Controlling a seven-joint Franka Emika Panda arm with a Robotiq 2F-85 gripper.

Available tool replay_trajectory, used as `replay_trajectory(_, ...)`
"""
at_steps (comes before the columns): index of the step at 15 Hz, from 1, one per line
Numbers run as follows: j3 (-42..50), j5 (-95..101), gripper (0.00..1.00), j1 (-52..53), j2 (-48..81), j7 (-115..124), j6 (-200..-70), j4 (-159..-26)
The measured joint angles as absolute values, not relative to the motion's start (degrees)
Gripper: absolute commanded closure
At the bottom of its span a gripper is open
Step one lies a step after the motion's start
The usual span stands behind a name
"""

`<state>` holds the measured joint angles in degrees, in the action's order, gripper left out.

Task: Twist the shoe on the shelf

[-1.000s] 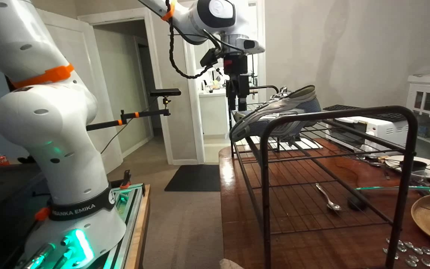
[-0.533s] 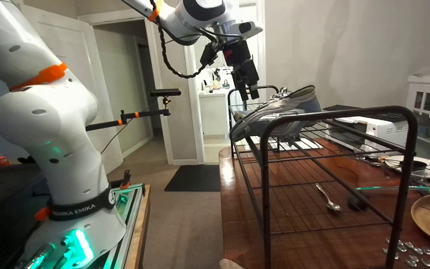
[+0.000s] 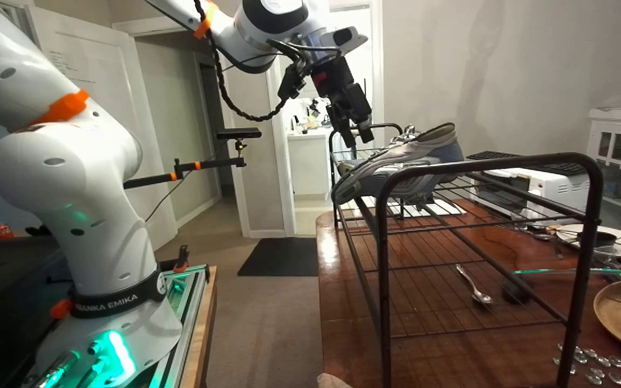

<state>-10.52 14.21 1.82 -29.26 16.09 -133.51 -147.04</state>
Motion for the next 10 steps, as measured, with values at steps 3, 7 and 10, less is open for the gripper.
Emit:
replay_trajectory(3,-8.7,13.4,0.0,2.1,-31.1,13.1,-136.0,-149.6)
replay_trajectory(7,-6.5,11.4,0.0,2.5,-33.1,9.1,-137.9,-152.8)
replay_trajectory(10,-5.4,9.8,0.0,3.3,-34.8,5.8,-138.1,-154.8)
